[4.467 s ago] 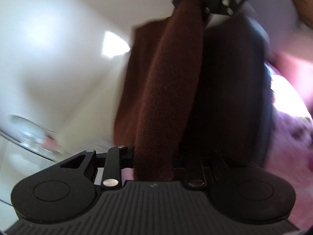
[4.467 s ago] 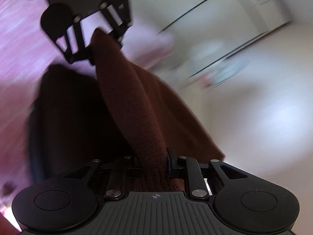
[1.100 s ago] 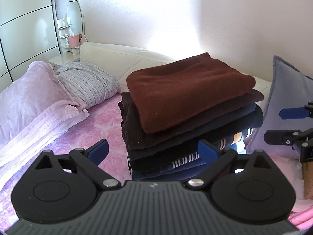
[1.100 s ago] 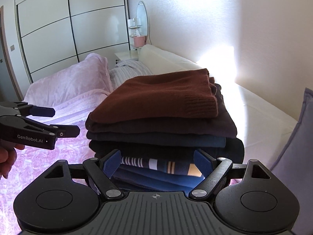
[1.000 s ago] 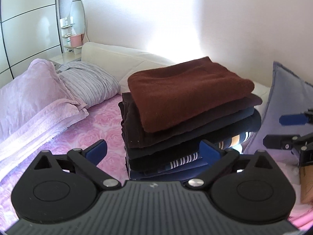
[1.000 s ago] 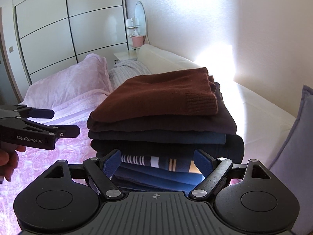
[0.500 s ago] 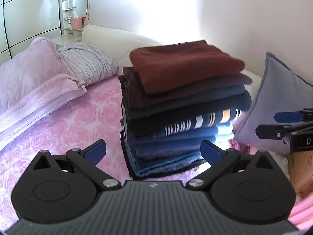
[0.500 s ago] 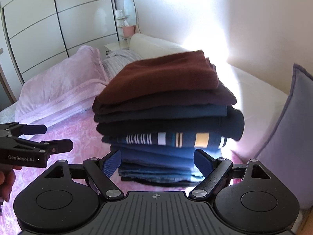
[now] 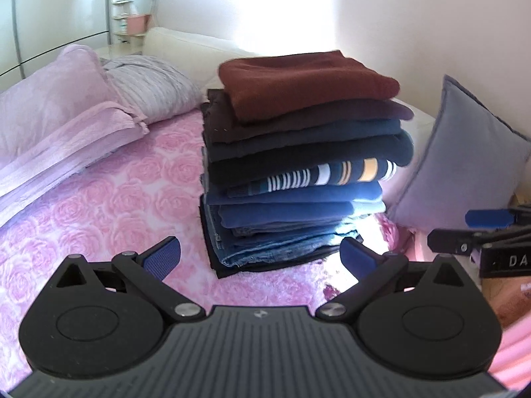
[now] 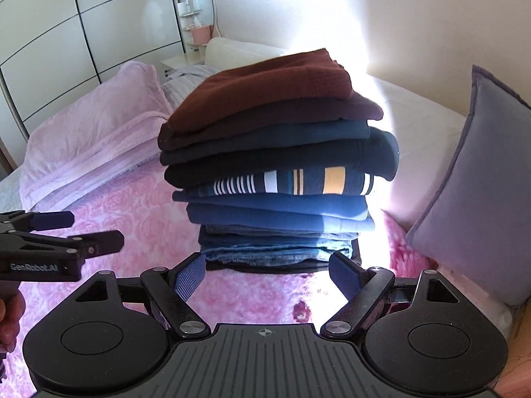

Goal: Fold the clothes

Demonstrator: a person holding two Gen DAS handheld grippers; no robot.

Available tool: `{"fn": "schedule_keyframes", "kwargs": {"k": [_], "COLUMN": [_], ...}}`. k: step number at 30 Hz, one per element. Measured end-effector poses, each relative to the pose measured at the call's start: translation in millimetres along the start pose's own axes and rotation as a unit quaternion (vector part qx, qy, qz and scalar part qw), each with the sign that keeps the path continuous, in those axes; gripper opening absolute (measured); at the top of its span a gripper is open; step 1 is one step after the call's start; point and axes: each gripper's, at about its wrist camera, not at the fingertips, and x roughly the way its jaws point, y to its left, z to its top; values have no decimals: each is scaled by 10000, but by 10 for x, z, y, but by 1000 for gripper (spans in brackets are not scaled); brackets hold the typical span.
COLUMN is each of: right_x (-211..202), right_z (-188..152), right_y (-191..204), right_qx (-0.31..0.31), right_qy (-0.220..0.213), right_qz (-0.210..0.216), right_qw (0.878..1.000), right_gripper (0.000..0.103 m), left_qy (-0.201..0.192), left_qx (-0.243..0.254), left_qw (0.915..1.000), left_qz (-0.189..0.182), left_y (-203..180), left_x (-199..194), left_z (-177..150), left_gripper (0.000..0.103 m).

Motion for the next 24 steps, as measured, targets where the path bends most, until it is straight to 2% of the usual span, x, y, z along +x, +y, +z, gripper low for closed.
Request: {"fn": "schedule_keyframes", "kwargs": {"k": [3, 8, 24], "right_x": [47, 93, 153], "right_z": [47, 42, 0], "right_y": [-23, -87, -222], "right_qx": [-133, -332, -278], "right_qy": [52, 120, 306], "right_qz": [67, 160, 90], "right_qw": [9999, 9992, 9991], "right_gripper": [84, 84, 84], "left_qy": [33, 108, 270], "left_qx": [-118, -220, -303], "left_qw": [9997, 9989, 9982], "left_qz": [222, 388, 437], "left_y": [-59, -167, -381], "left_x": [1, 18, 103], "left_z": [15, -20, -106], "left_gripper": [101, 101, 101]}}
